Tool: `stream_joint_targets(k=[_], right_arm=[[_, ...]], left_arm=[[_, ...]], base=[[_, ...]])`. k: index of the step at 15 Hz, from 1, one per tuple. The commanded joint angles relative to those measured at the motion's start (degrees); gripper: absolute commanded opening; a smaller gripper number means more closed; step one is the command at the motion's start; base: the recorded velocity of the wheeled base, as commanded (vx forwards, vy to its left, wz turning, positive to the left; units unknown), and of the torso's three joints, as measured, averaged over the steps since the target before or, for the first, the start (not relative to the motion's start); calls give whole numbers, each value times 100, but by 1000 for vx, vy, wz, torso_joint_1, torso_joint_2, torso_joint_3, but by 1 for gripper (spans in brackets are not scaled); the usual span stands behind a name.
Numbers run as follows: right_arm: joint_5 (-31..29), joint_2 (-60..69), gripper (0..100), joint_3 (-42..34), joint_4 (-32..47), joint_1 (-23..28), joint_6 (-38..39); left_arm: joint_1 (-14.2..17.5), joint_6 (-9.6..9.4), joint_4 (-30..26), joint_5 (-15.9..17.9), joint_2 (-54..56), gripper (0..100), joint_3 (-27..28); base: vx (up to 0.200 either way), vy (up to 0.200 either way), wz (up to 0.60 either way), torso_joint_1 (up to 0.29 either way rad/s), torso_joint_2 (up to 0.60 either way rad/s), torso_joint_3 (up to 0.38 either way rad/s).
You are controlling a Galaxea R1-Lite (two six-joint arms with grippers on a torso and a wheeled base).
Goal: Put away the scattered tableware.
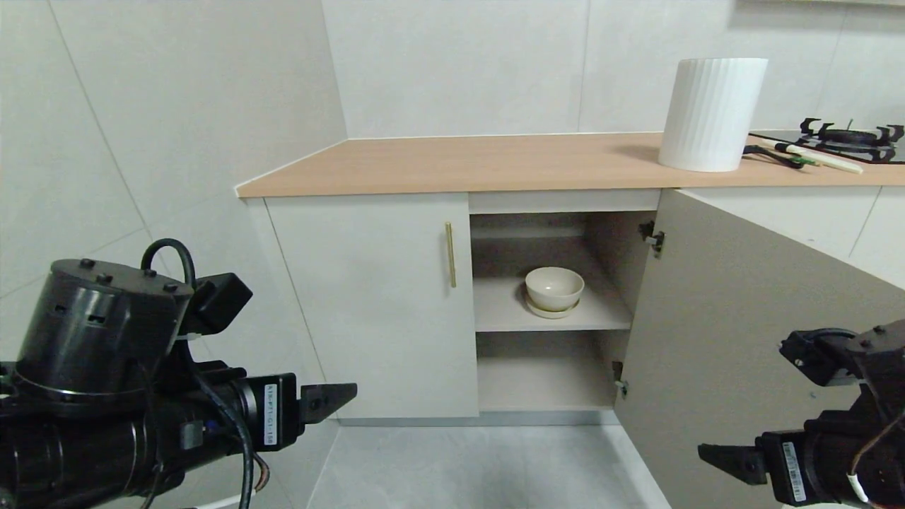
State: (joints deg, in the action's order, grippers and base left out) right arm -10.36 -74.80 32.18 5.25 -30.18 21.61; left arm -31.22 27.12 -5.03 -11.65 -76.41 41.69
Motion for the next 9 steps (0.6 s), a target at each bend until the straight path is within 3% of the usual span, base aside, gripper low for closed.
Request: stream_joint_targets(k=[1,5,9], right_arm=[[25,106,100,174,318,13,-8],[-36,89,100,359,705,426,-87],[-177,299,100,473,995,1252,-720]], left_arm=[[2,3,-6,-4,-14,100,-3],[2,3,-6,-4,-23,100,-3],[2,12,-6,5,-32,100,-3]], base=[[0,-200,0,-2,-2,2],[0,-200,0,0,2,-2],[0,0,0,0,0,0]])
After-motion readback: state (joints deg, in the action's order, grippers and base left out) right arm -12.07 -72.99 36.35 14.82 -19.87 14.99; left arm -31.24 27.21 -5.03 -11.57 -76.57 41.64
